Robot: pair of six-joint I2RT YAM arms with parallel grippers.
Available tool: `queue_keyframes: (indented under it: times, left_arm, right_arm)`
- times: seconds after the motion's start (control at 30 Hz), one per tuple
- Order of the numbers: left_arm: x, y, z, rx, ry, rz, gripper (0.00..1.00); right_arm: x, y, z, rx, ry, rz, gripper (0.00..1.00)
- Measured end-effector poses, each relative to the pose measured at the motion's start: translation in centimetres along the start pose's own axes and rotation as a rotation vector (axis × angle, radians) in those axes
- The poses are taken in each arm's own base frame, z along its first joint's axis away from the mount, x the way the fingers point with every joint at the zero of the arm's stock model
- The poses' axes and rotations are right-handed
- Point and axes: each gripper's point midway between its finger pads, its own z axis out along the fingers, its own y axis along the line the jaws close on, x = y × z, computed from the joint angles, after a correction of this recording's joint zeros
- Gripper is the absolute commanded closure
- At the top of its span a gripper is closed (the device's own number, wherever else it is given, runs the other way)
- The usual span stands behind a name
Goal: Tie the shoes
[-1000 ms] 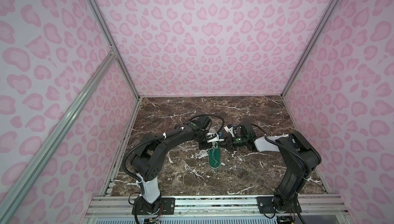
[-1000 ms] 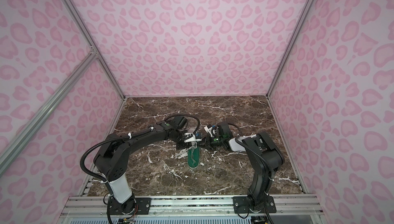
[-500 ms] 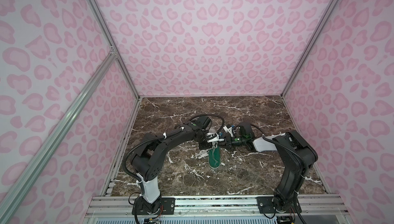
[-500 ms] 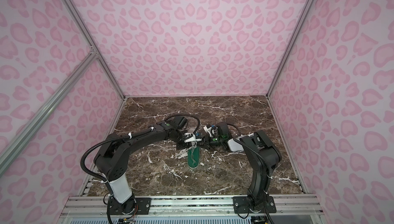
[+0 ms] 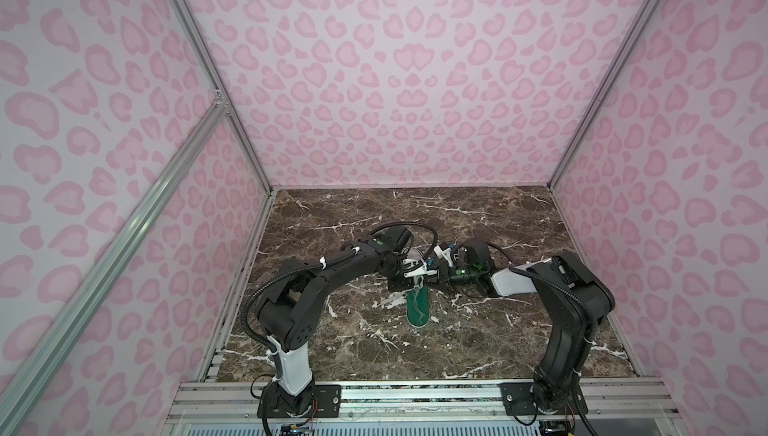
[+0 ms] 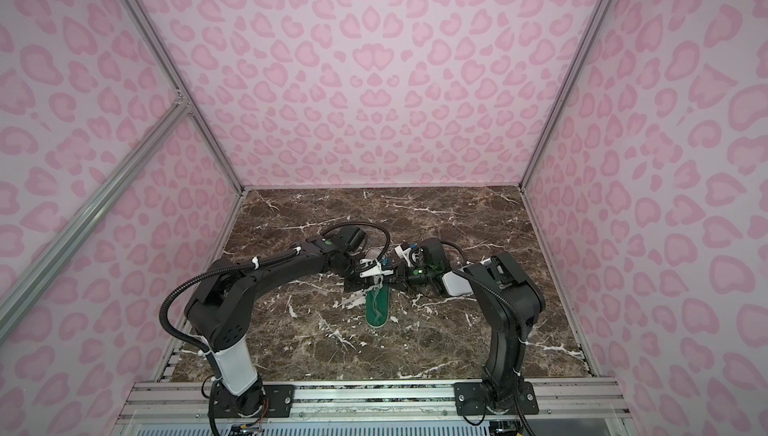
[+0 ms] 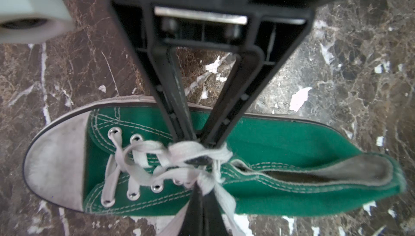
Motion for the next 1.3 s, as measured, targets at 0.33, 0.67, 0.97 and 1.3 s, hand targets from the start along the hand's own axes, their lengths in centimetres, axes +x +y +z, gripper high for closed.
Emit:
queue_keyframes:
  times: [0.33, 0.67, 0.97, 1.3]
  left_arm:
    - [0.0, 0.0, 0.0, 0.0, 0.0, -0.008, 0.97]
    - [0.0, 0.0, 0.1, 0.004, 0.0, -0.019, 0.97]
    - [0.0, 0.0, 0.3, 0.007, -0.002, -0.029, 0.97]
    - [0.2, 0.4, 0.3, 0.003, -0.003, -0.063, 0.97]
  right_arm:
    - [0.3, 0.6, 0.3, -0.02, 0.013, -0.012, 0.86]
    - [0.2, 0.6, 0.6, -0.024, 0.015, -0.013, 0.83]
    - [0.4, 0.6, 0.9, -0.03, 0.025, 0.002, 0.81]
    - [0.4, 0.8, 1.1, -0.042, 0.028, -0.004, 0.92]
